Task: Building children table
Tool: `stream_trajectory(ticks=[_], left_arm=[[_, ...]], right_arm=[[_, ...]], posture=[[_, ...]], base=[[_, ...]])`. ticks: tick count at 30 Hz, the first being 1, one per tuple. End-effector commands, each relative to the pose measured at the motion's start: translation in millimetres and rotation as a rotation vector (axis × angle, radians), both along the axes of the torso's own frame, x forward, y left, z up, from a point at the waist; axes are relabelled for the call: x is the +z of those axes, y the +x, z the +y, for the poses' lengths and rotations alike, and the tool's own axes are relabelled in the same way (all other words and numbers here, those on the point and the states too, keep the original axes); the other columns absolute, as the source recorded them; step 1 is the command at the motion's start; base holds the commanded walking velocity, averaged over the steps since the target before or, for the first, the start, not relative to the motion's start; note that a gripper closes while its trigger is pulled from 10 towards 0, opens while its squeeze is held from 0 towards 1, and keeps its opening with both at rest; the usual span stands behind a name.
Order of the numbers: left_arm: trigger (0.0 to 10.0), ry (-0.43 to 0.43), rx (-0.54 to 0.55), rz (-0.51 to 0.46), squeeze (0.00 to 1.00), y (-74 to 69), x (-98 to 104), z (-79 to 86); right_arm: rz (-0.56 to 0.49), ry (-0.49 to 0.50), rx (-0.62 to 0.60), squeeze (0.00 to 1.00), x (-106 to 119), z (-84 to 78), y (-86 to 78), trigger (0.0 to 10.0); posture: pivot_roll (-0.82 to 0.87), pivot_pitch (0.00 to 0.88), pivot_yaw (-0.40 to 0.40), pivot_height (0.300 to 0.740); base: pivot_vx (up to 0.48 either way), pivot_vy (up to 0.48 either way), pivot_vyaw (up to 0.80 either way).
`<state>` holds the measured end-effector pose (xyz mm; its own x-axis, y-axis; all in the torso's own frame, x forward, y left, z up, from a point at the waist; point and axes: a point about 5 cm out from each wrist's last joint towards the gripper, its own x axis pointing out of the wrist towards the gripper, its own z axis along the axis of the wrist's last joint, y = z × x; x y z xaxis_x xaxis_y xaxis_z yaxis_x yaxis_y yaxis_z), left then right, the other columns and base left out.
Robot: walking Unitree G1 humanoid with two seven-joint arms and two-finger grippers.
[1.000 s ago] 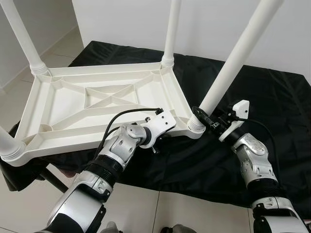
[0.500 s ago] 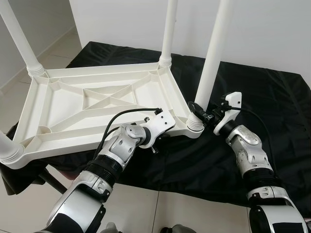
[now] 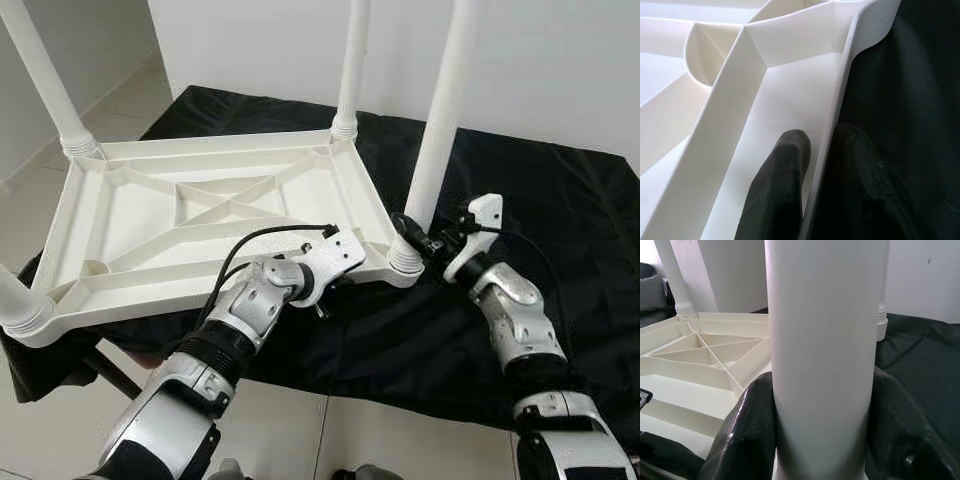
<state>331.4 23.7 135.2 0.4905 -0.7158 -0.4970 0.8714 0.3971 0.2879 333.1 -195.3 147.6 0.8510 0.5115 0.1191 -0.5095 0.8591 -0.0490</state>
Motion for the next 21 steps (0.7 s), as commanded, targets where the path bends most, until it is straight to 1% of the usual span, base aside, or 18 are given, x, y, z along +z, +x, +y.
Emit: stream_trajectory(ticks=[1, 4, 8, 15, 21], left_arm=[[10.0, -0.038, -0.054, -0.065, 0.00, -1.5, 20, -6.4], [10.0, -0.038, -0.055, -0.065, 0.00, -1.6, 20, -6.4], [10.0, -0.036, -0.058, -0.065, 0.00, -2.0, 20, -6.8], [10.0, -0.036, -0.060, -0.066, 0.00, -2.1, 20, -7.1], [10.0, -0.036, -0.065, -0.066, 0.00, -2.3, 21, -7.7]], right_arm=[[0.210, -0.021, -0.111, 0.00, -46, -24.7, -15.9, 10.0], [0.213, -0.011, -0.130, 0.00, -49, -26.6, -18.5, 10.0], [0.225, 0.060, -0.171, 0.00, -55, -29.8, -25.9, 10.0], [0.219, 0.078, -0.197, 0.00, -58, -31.4, -29.9, 10.0], [0.202, 0.121, -0.248, 0.00, -60, -33.2, -33.6, 10.0]], posture=[[-0.07, 0.023, -0.010, 0.740], [-0.07, 0.023, -0.009, 0.740], [-0.07, 0.024, -0.008, 0.740], [-0.07, 0.024, -0.007, 0.740], [-0.08, 0.028, -0.006, 0.740]], base=[[0.000, 0.000, 0.00], [0.000, 0.000, 0.00], [0.000, 0.000, 0.00], [0.000, 0.000, 0.00], [0.000, 0.000, 0.00]])
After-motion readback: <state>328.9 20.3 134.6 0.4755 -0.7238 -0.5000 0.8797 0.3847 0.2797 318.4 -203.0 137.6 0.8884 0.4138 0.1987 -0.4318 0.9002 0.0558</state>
